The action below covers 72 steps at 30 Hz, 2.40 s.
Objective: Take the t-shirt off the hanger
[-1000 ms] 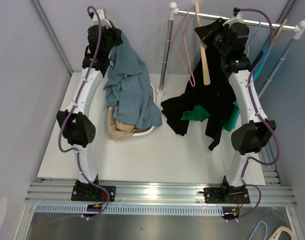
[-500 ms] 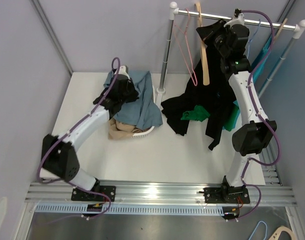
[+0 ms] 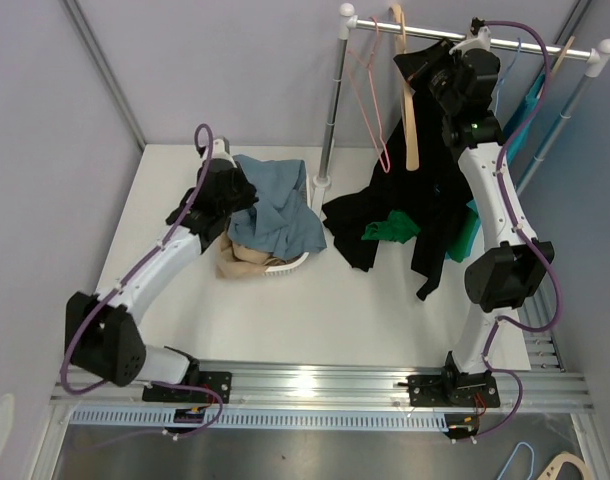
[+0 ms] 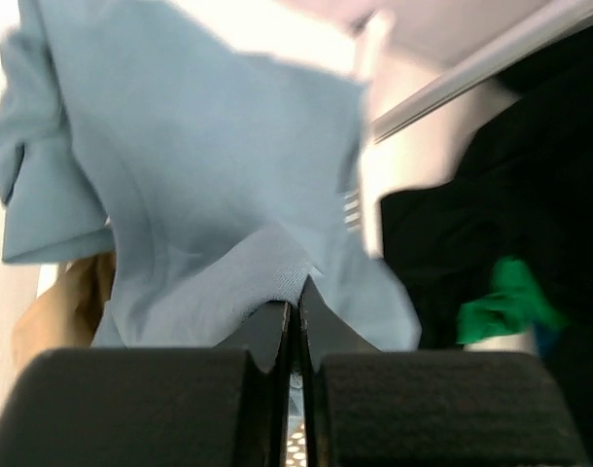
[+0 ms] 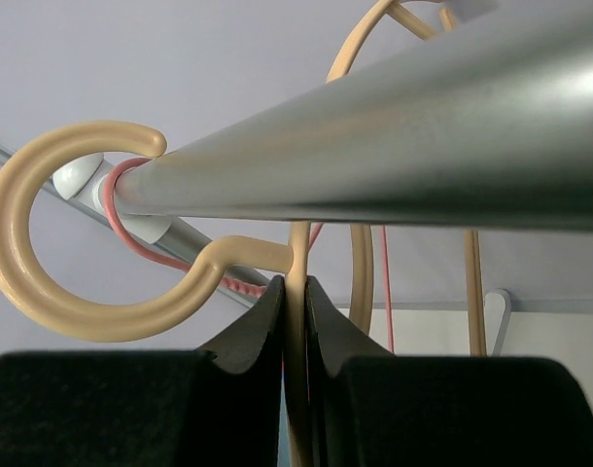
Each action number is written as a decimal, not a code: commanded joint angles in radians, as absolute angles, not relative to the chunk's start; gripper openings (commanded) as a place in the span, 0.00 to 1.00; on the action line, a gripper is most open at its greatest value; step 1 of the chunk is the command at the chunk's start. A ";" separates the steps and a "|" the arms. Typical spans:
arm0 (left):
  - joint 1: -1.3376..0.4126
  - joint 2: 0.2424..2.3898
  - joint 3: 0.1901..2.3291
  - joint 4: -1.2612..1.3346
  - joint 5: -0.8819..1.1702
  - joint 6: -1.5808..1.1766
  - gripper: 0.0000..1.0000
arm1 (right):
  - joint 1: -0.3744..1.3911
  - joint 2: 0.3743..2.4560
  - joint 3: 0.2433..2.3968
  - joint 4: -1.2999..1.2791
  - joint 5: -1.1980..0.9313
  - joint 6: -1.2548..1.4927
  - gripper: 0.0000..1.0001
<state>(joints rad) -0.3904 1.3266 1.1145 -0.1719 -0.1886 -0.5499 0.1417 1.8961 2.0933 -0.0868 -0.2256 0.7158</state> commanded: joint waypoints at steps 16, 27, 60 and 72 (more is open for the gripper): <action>-0.301 1.568 1.244 -0.193 -0.012 -0.620 0.50 | 0.176 1.947 2.158 -0.138 -0.002 0.715 0.19; -0.295 1.490 1.220 -0.187 -0.060 -0.607 0.63 | 0.224 1.948 2.167 -0.143 0.077 0.683 0.31; -0.298 1.338 1.151 -0.195 -0.097 -0.598 0.64 | 0.278 1.817 2.188 -0.341 0.121 0.637 0.63; -0.276 1.243 1.279 -0.301 -0.181 -0.509 0.97 | 0.333 1.592 2.134 -0.570 0.155 0.375 0.64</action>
